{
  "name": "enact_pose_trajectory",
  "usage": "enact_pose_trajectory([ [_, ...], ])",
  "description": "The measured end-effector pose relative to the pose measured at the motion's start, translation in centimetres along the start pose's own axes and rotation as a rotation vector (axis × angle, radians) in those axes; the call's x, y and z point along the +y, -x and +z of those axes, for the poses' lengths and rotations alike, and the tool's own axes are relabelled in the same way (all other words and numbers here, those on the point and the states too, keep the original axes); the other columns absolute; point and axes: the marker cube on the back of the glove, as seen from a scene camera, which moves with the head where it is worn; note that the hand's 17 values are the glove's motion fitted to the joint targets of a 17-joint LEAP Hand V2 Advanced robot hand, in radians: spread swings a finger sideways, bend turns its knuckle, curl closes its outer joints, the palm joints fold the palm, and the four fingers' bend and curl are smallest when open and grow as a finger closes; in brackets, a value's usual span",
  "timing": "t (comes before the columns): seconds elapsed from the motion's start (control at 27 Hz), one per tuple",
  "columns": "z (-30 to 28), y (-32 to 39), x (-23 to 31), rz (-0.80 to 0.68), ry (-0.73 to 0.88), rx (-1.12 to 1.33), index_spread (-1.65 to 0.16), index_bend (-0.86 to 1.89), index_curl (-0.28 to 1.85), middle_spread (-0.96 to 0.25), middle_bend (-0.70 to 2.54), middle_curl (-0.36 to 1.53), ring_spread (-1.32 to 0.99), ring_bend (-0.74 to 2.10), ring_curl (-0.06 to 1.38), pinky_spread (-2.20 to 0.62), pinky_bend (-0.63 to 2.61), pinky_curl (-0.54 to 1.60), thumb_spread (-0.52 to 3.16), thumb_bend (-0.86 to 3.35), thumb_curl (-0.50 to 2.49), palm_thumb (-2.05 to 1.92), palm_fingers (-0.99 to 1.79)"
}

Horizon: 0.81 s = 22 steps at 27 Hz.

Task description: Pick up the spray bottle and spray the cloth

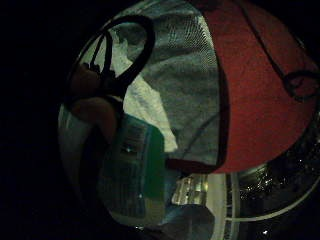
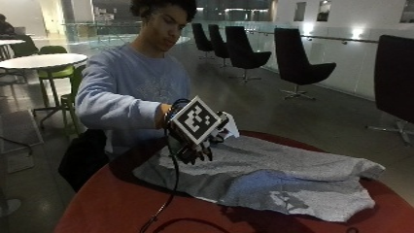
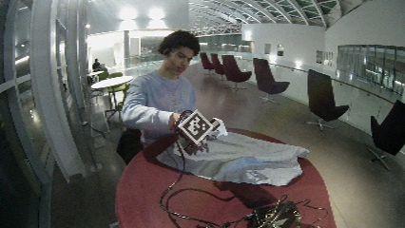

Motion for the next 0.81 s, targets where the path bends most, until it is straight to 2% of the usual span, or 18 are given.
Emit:
enact_pose_trajectory([
  [0.81,1.5,1.4,0.0,-0.013,0.026,0.021,-0.26,0.14,0.43,-0.05,0.19,0.46,-0.05,0.44,0.41,0.05,0.22,0.37,0.66,-0.03,0.66,1.00,1.09],
])
